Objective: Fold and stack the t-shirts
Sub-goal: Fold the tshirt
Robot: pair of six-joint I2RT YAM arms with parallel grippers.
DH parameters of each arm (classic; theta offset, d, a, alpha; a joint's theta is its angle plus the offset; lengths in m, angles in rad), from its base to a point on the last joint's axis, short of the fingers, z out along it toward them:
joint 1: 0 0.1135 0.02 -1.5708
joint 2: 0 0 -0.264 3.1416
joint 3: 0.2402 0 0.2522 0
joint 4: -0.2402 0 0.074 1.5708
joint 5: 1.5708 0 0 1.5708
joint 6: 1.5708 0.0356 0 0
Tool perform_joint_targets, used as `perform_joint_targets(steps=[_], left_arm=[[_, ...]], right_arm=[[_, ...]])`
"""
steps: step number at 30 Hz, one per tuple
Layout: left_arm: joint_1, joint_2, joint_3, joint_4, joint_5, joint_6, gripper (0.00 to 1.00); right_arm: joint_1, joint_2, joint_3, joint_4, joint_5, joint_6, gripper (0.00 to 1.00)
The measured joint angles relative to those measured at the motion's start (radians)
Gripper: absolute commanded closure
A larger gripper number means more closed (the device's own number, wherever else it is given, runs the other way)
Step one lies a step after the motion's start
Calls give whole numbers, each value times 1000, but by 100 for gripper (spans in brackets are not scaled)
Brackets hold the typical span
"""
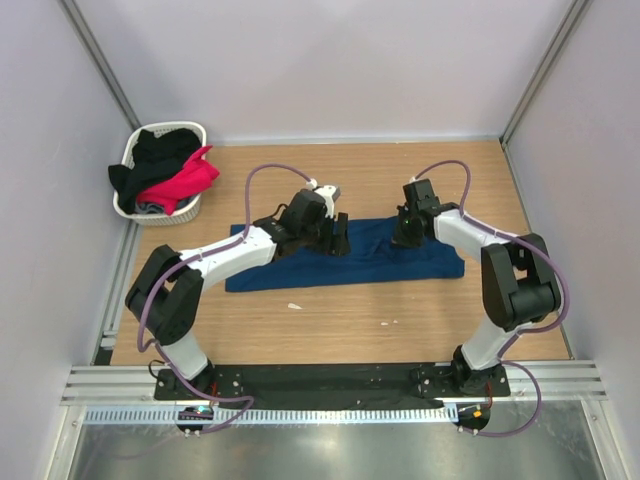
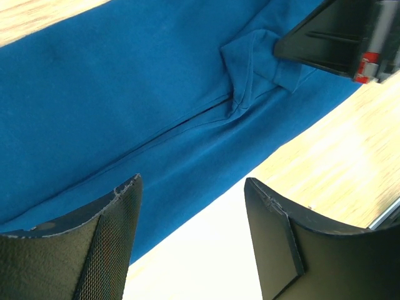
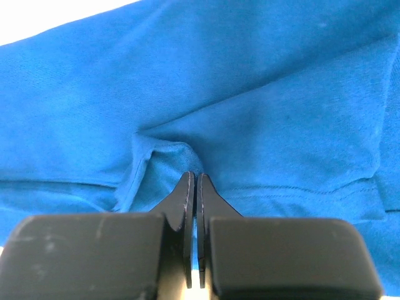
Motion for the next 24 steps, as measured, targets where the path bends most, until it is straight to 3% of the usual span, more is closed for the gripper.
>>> perform_joint_targets(steps=[13,24], left_arm=[[0,0,-5,-16,-14,2,32],[0,0,-35,-19,-30,1,32]], right_arm=[[124,-151,-2,1,151,-21,98],[251,-125,-56,-6,223,-10,75]])
